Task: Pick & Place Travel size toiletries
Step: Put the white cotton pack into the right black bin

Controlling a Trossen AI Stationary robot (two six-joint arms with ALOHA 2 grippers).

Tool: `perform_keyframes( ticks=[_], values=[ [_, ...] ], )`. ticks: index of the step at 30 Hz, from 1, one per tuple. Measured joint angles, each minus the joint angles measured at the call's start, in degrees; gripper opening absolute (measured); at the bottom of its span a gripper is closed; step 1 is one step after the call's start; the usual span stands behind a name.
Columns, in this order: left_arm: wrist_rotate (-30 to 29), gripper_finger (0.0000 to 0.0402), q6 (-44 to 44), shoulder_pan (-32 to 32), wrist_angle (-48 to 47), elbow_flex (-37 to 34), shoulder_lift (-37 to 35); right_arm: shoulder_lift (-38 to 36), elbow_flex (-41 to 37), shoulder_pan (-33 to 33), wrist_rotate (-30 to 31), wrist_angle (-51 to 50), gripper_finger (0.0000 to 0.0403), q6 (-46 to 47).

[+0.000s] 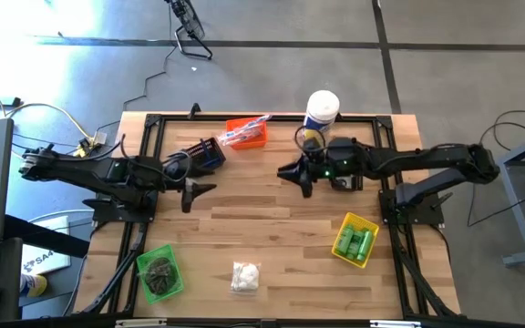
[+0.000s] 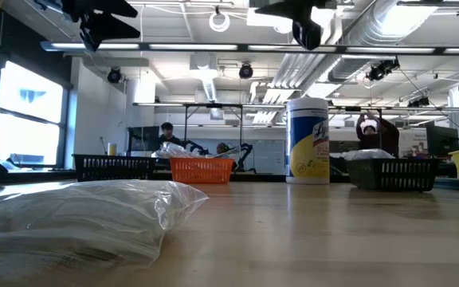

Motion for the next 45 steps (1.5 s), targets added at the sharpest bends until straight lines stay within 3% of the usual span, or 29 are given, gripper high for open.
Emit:
perform_keyframes(
  ticks=[7, 13, 20, 29, 36, 45],
  values=[
    [5.75, 0.0211, -2.58, -0.59, 0.40, -0.02, 4.40, 0.00, 0.00, 6.85, 4.85, 0.99, 0.0095, 0.21],
    [5.20, 0.0211, -4.94, -6.23, 1.32, -0.02, 8.84, 0.00, 0.00, 10.83, 9.58, 0.97, 0.0095, 0.02],
    [4.14, 0.0211, -9.77, -14.11, 6.54, -0.02, 14.70, 0.00, 0.00, 11.19, 9.78, 0.95, 0.0095, -0.60],
    [-1.94, 0.0211, -17.85, -20.89, 10.45, 3.56, 24.01, 0.00, 0.00, 11.21, 5.26, 0.92, 0.0095, -2.54],
    [-2.27, 0.0211, -18.49, -23.34, 10.46, 11.40, 32.46, 0.00, 0.00, 12.31, 2.79, 0.47, 0.0095, -2.99],
    [-2.18, 0.0211, -21.80, -26.71, -1.45, 22.02, 42.90, 0.00, 0.00, 13.37, -0.73, -0.53, 0.0095, -5.13]
  ],
)
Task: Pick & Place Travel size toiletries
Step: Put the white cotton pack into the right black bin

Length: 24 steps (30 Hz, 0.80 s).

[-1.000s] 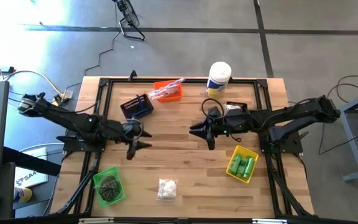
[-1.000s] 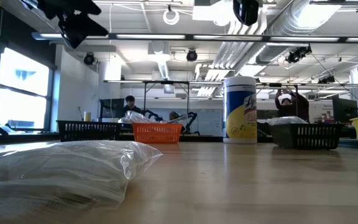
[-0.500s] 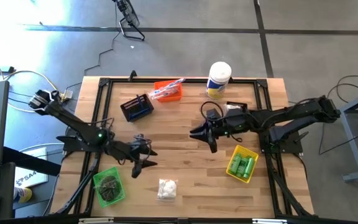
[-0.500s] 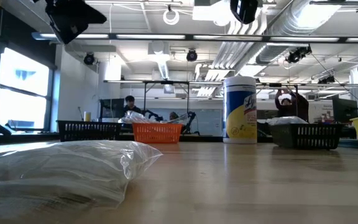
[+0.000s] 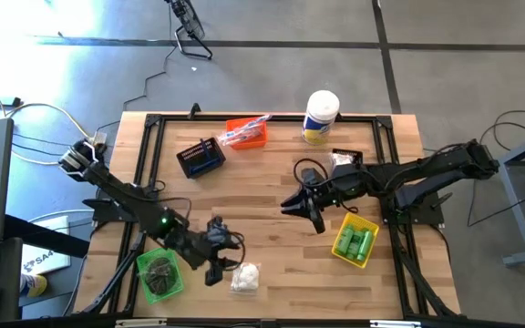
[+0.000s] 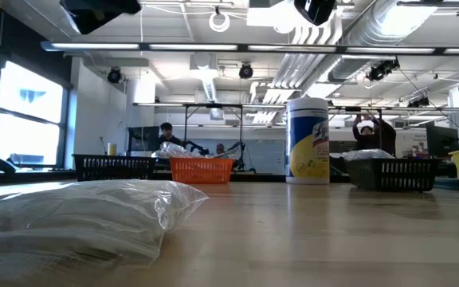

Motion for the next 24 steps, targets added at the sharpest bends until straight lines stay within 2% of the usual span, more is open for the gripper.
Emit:
perform_keyframes(
  ticks=[5, 8, 24],
  values=[
    [-0.11, 0.0211, -2.97, -0.79, -8.87, 5.89, 5.71, 0.00, 0.00, 0.75, -0.76, -0.67, 0.0095, -0.88],
    [-0.02, 0.0211, -3.07, -0.78, -11.13, 7.65, 8.34, 0.02, 0.00, 0.94, -0.77, -1.17, 0.0095, -0.90],
    [1.12, 0.0211, -7.03, -0.68, -14.22, 7.93, 17.35, 0.02, 0.00, 0.92, -0.50, -3.30, 0.0095, -2.36]
  ],
)
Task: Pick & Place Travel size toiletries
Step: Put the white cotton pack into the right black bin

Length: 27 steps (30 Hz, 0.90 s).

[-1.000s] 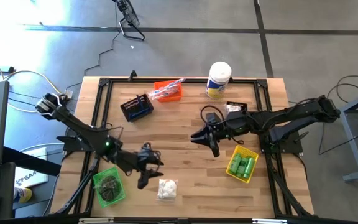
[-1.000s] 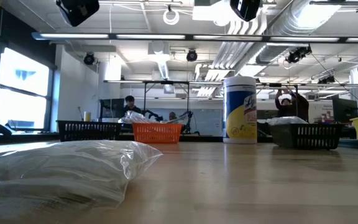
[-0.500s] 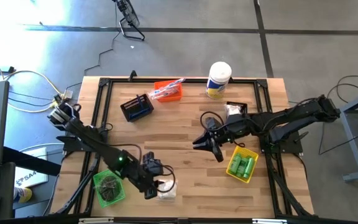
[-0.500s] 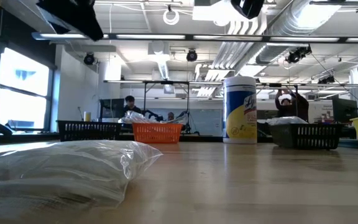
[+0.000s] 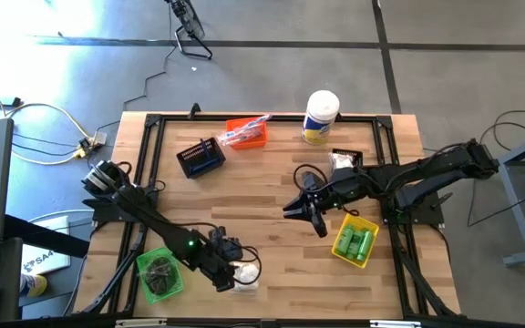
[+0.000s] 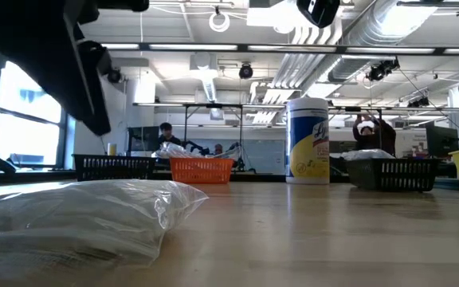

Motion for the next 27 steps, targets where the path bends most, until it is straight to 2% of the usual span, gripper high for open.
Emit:
perform_keyframes(
  ticks=[19, 27],
  values=[
    [3.90, 0.0211, -1.96, 0.02, 6.02, 0.00, 8.01, 0.00, 0.00, 0.00, 0.01, 0.00, 0.0095, -0.01],
    [4.34, 0.0208, -3.08, 0.02, 7.52, 0.06, 9.02, 0.00, 0.00, 0.00, 0.02, 0.00, 0.0095, -0.01]
  ],
)
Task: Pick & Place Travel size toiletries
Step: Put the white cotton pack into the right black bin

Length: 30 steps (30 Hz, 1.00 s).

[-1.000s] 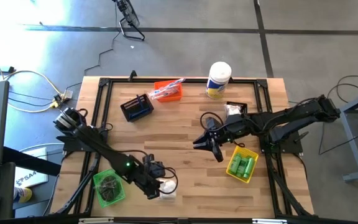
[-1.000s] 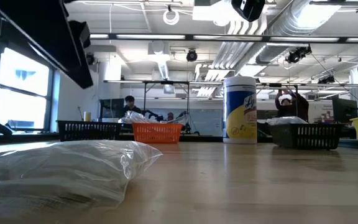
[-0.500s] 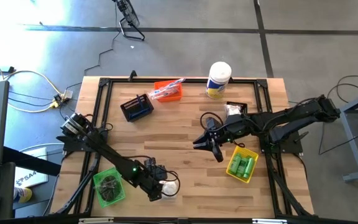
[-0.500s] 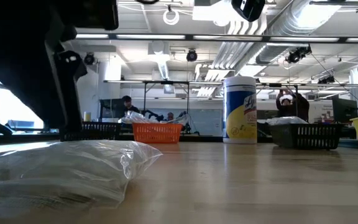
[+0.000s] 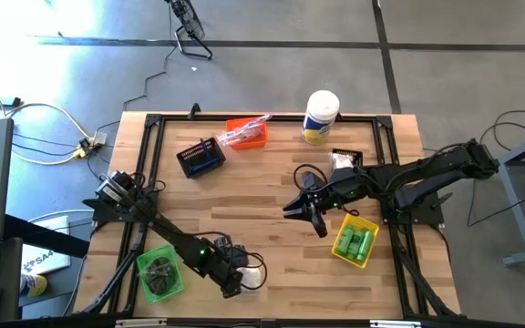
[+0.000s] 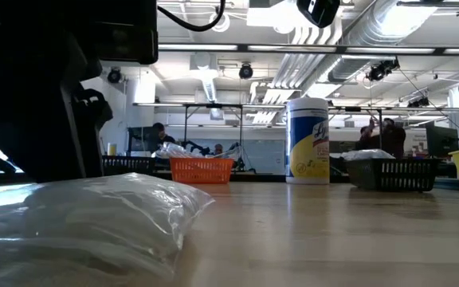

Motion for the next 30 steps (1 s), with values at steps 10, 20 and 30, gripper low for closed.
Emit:
perform_keyframes(
  ticks=[10, 20, 30],
  values=[
    [0.59, 0.0090, 0.02, 0.00, -0.35, 0.03, 0.02, 0.00, 0.00, 0.00, 0.00, 0.00, 0.0095, -0.14],
    [0.35, 0.0004, 0.07, 0.00, -0.89, 0.00, -0.04, 0.00, 0.00, 0.00, -0.02, 0.00, 0.0095, -1.46],
    [-2.20, 0.0000, 1.61, 0.00, -6.28, -0.24, -5.29, -1.57, 0.00, 0.00, -1.96, -0.02, 0.0095, -1.50]
  ],
)
